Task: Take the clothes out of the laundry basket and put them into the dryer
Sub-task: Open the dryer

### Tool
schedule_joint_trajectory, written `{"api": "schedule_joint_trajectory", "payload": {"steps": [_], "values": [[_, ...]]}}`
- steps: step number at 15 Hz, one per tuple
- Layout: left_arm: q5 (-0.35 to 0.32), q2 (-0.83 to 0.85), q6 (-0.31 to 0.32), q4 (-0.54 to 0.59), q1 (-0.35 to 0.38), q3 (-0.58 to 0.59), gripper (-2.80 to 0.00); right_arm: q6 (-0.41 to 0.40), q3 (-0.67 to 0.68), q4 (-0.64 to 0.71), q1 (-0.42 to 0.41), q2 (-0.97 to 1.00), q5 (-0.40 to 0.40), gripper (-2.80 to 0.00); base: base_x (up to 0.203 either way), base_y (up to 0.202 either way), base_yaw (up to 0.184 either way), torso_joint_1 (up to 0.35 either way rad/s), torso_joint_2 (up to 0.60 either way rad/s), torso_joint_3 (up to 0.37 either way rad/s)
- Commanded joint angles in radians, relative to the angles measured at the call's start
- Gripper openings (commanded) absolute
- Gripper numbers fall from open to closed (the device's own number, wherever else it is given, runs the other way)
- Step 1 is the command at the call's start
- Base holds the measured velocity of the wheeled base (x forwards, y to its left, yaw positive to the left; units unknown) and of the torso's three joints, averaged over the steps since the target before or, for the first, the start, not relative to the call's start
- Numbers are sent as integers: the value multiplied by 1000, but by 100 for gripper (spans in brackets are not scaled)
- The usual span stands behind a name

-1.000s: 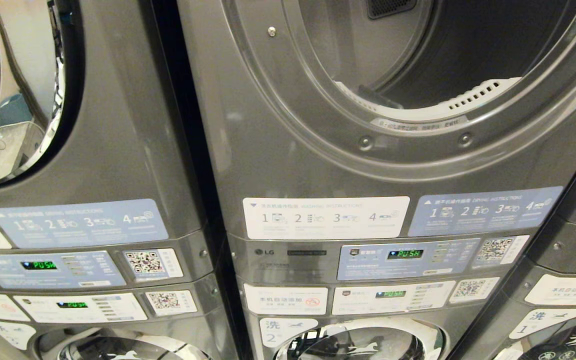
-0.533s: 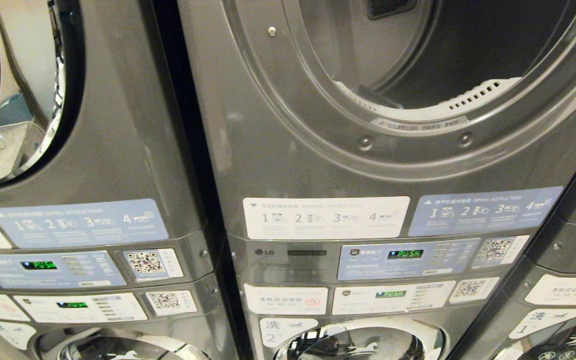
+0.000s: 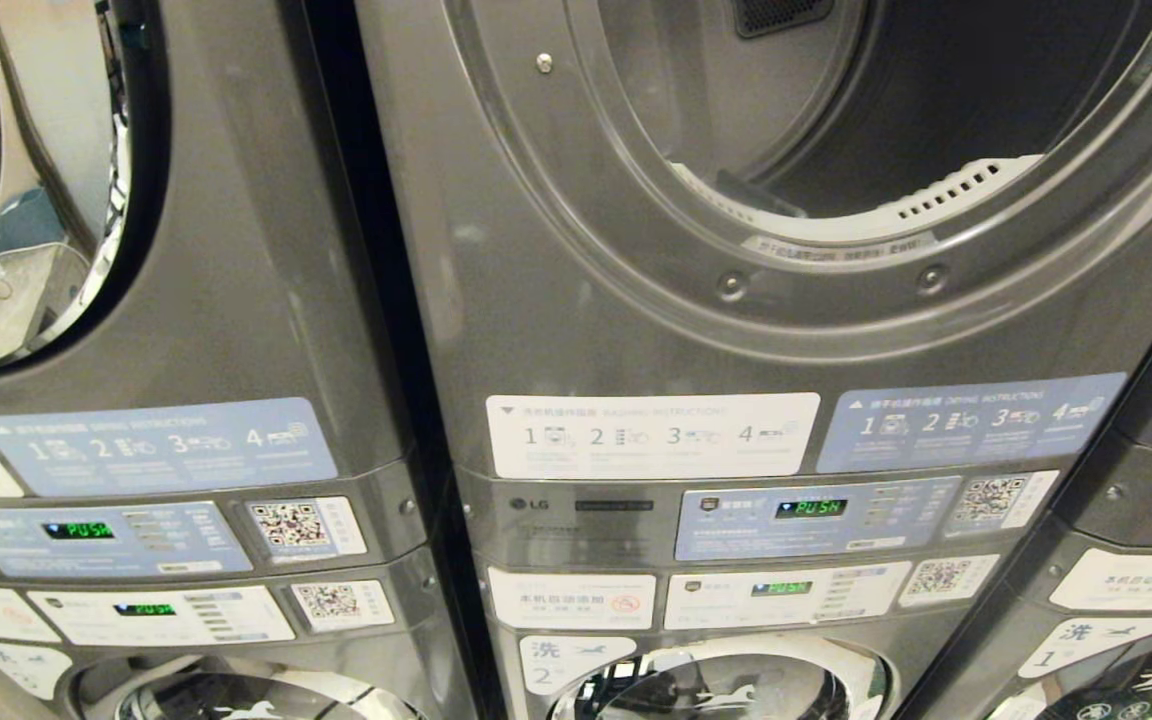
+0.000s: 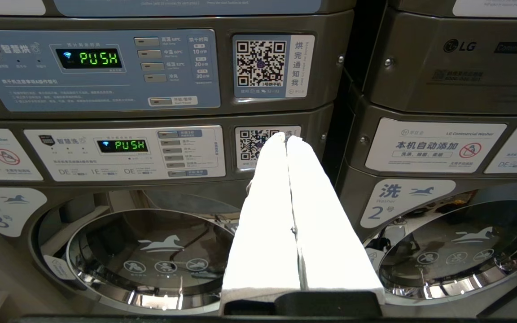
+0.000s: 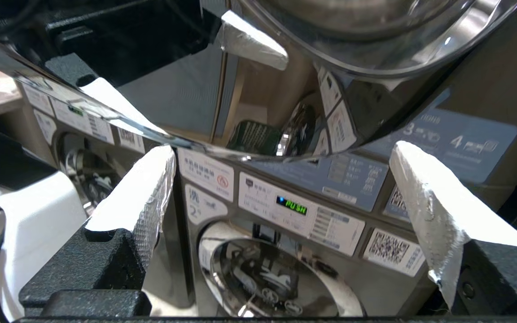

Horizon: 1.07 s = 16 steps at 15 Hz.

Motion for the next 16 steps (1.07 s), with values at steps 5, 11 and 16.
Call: {"api": "schedule_joint_trajectory", "payload": {"steps": [5, 11, 16], "values": [[0, 0, 0, 0, 0, 0, -280, 1, 127, 1, 0, 14, -2, 0, 0, 0, 0, 0, 0, 0], [0, 0, 0, 0, 0, 0, -280, 85, 305, -52, 0, -17, -11, 0, 0, 0, 0, 0, 0, 0], [0, 0, 0, 0, 0, 0, -280, 92, 404, -4, 1, -147, -39, 0, 0, 0, 0, 0, 0, 0]]}}
